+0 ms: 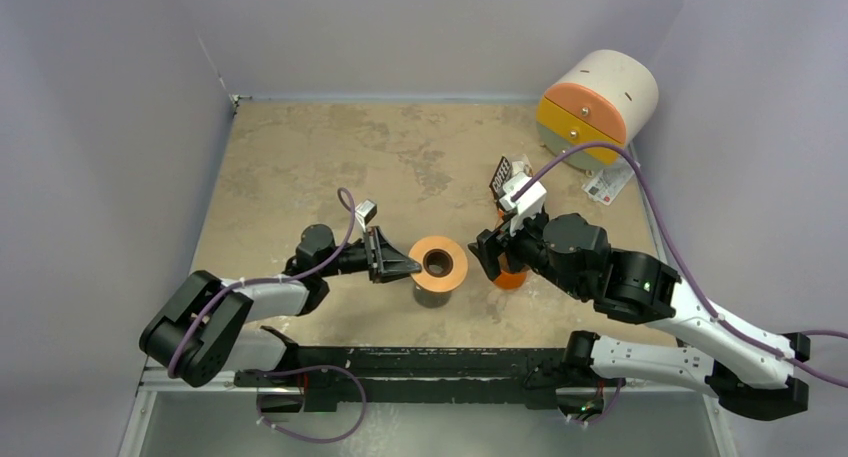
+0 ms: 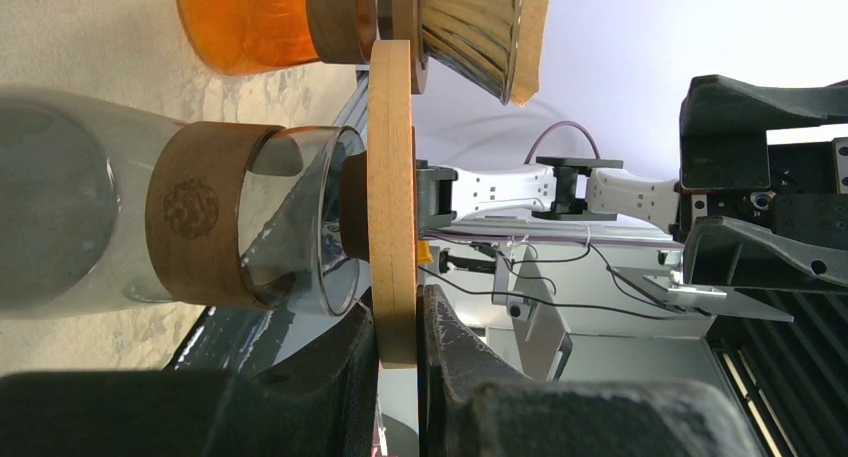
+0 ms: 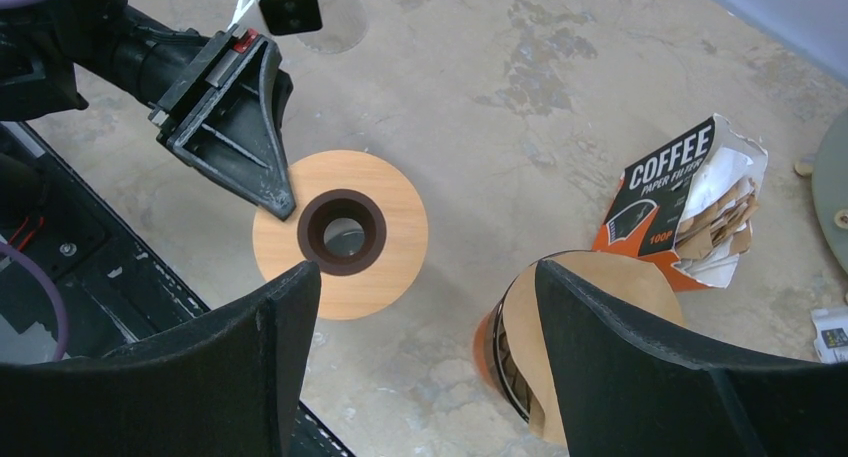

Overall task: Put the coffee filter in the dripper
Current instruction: Place the dripper holder onto the coffee server.

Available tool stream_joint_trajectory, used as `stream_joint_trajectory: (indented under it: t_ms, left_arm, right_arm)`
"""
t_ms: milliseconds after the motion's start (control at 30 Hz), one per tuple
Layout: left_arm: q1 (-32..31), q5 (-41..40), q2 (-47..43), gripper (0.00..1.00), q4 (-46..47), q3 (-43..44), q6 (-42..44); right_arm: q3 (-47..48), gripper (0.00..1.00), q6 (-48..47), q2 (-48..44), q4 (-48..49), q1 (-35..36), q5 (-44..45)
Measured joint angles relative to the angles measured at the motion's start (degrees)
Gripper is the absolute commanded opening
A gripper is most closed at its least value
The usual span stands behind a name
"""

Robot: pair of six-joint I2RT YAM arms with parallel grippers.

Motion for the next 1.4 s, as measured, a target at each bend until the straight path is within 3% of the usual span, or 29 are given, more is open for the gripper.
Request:
stream_joint_trajectory:
  t_ms: [567, 900, 1200, 1400]
  left_arm:
    - [0.0, -0.4, -2.1, 0.01, -1.3, -2.3, 0.5]
    - [0.2, -0.4, -2.6, 0.29, -4.2, -2.3, 1.5]
    - [1.4, -0.4, -4.3, 0.43, -8.5, -2.3, 2.3]
    - [2.4, -0.2, -9.2, 0.5, -16.8, -1.7, 5.1]
  right_arm:
    - [0.0, 0.82, 0.7, 0.5, 0.0, 0.0, -0.2]
    - [0.0, 0.82, 1.0, 0.6, -0.1, 0.0, -0.2]
    - [0.0, 0.83, 1.0, 0.7, -0.1, 0.0, -0.4]
    - [0.0, 0.84, 1.0, 1.3, -0.3, 0.0, -0.6]
